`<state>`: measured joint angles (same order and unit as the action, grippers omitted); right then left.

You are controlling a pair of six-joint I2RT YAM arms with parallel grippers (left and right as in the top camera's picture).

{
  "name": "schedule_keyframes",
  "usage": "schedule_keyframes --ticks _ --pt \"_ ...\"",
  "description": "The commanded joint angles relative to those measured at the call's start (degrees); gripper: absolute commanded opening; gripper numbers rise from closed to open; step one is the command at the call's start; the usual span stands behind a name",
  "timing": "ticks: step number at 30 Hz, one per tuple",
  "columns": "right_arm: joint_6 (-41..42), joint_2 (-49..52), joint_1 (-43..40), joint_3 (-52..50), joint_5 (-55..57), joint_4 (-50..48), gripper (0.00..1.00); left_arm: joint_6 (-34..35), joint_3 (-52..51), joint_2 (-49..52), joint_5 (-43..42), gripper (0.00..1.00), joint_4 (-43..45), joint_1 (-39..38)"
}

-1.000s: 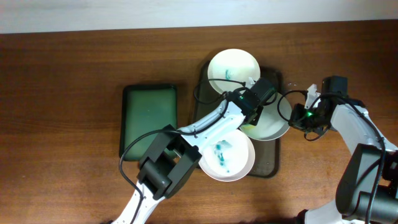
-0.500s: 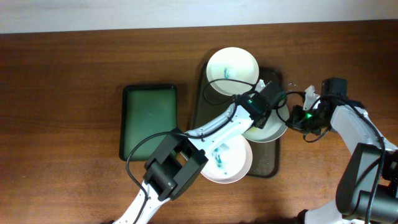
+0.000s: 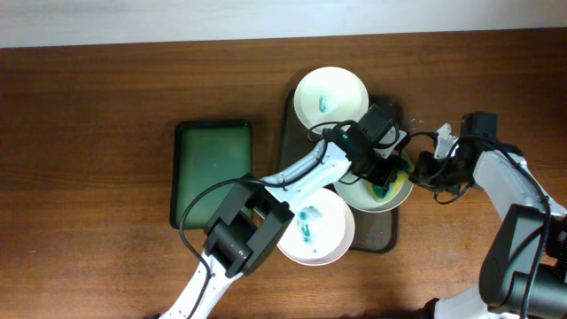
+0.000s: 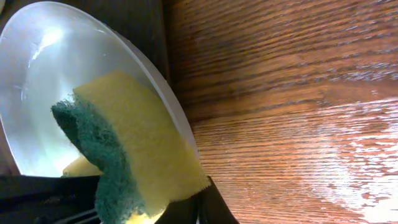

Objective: Clean dirty plates on tray and stack at the side

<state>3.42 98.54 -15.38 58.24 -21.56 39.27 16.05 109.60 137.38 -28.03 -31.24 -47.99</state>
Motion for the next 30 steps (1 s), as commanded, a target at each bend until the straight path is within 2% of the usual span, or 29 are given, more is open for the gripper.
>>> schedule_keyframes --ticks 1,2,4,6,7,10,14,16,17,20,23,26,28,29,30 --pt "-0.02 0.26 0.42 -0.57 -0.74 -0.09 0.04 0.39 -0.74 1.60 18.38 0.00 -7.56 0.72" --pt "-0.02 0.26 0.42 -0.57 -0.74 -0.11 0.04 0.39 -0.74 1.60 30.49 0.00 -10.93 1.73" --pt "-0.02 0.26 0.42 -0.55 -0.74 -0.09 0.04 0.39 -0.74 1.60 44.54 0.00 -13.46 2.69" --pt "0.00 0.26 0.42 -0.57 -0.74 -0.11 0.04 0.35 -0.66 1.57 52.76 0.00 -14.86 2.80" --pt "0.00 0.26 0.42 -0.57 -0.74 -0.11 0.04 0.37 -0.52 1.57 54.03 0.00 -15.54 2.80" --pt "-0.02 0.24 0.42 -0.55 -1.68 -0.13 0.05 0.37 3.06 1.57 47.78 0.00 -18.03 2.67" --pt "-5.29 0.24 0.57 -0.57 -10.78 2.36 0.04 0.39 4.13 1.57 37.07 0.00 -18.43 2.69" --pt "-7.69 0.24 3.26 -0.61 -12.48 3.74 0.14 0.37 6.84 1.36 34.38 0.00 -20.74 2.69" --pt "-7.72 0.24 5.62 -0.59 -12.31 3.63 0.19 0.39 9.92 1.36 33.48 0.00 -23.43 2.69" --pt "-7.45 0.20 9.94 -0.48 -12.31 2.27 0.25 0.39 18.16 1.36 33.35 0.00 -31.23 3.41" --pt "-6.38 0.17 10.19 -0.02 -12.35 2.12 0.26 0.37 28.96 1.36 33.38 0.00 -41.99 6.12" --pt "-6.36 0.17 10.56 0.63 -12.48 2.25 0.27 -0.17 45.24 1.36 33.66 0.00 -55.10 12.33" --pt "-5.40 0.20 12.59 4.37 -11.76 5.64 0.27 -3.08 56.04 1.36 33.70 0.00 -65.51 18.40" --pt "-3.13 0.20 13.53 6.14 -9.68 6.84 0.27 -7.63 56.85 0.68 30.49 0.00 -65.48 20.52" --pt "-2.23 0.20 15.19 8.61 -6.67 8.33 0.28 -8.20 56.83 -0.13 29.11 0.00 -65.48 22.64"
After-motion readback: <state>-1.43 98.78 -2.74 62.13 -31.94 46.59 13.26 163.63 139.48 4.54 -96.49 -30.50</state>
